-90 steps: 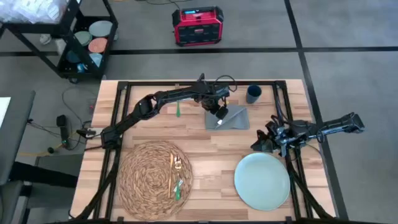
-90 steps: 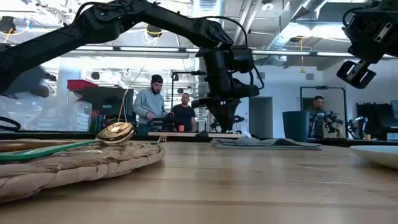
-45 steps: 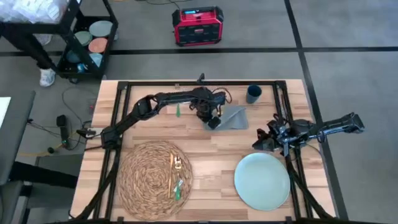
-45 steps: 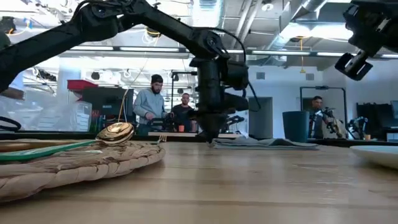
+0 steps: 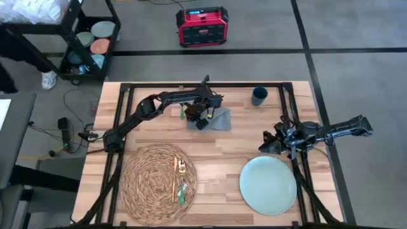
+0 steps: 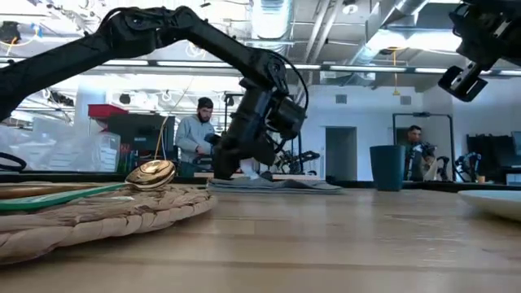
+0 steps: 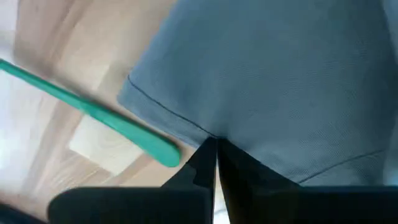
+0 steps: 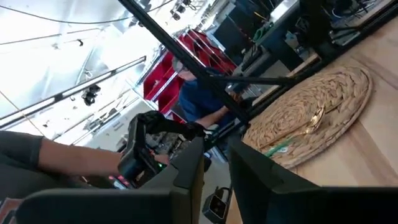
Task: Set table place
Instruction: Fold the gray table napkin
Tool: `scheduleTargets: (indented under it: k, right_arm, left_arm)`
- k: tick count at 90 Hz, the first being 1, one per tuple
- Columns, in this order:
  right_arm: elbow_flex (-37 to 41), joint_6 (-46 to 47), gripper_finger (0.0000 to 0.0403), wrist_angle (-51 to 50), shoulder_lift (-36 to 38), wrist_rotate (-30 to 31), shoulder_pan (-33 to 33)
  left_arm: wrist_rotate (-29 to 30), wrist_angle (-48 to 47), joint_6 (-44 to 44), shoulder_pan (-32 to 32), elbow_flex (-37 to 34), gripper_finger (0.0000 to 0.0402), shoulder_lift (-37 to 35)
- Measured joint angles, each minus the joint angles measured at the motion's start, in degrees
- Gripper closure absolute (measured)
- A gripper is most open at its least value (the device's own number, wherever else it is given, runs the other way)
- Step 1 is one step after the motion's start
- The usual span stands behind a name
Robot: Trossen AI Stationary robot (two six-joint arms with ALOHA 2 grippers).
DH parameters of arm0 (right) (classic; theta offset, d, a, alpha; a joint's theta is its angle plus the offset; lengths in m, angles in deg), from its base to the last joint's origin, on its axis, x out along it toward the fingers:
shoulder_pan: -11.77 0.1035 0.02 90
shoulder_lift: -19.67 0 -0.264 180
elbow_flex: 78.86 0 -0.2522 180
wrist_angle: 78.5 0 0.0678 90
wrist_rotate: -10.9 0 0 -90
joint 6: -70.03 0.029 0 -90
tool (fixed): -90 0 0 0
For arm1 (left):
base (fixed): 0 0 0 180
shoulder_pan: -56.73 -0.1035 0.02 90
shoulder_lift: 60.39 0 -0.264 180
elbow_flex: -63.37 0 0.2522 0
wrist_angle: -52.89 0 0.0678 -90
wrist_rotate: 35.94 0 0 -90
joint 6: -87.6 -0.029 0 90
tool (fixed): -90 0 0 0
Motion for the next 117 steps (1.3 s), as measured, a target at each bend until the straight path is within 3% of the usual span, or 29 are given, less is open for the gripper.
scheduleTargets:
  k: [21,28,41,48,58,64,86,101,117]
  right_arm:
    - [0.0,-2.23,0.0342,0.7,0.0,-2.64,0.11]
    - [0.0,-2.56,0.0342,1.79,0.0,-3.2,0.09]
    - [0.0,-2.56,0.0342,3.44,0.0,-3.9,0.09]
    - [0.0,-2.32,0.0342,4.48,0.0,-4.48,0.09]
    - [0.0,-2.13,0.0341,7.5,0.02,-4.55,0.11]
    - [0.0,-2.2,0.0339,8.49,0.0,-4.61,0.11]
    - [0.02,-2.37,0.0315,7.92,-0.05,-4.7,0.1]
    - [0.0,-2.36,0.0303,8.17,-0.37,-4.65,0.09]
    - [0.0,-1.92,0.03,7.88,-0.37,-4.65,0.09]
  left_arm:
    - [0.38,2.89,-1.35,-0.48,1.63,0.0402,-9.26]
    - [-0.83,10.87,0.2,-1.63,1.57,0.0402,-11.5]
    - [-10.03,29.07,2.93,-4.69,1.57,0.0402,-11.78]
    - [-11.35,33.94,4.33,-5.34,1.59,0.0402,-10.74]
    - [-12.21,34.28,6.7,-6.44,1.51,0.0401,-9.42]
    - [-16.32,34.51,7.26,-7.21,1.51,0.0396,-8.78]
    - [-24.49,37.67,8.72,-6.98,1.41,0.0338,-4.89]
    - [-22.45,34.2,10.32,-7.86,1.81,0.0304,-4.51]
    - [-19.22,28.44,10.27,-9.82,1.81,0.0295,-4.37]
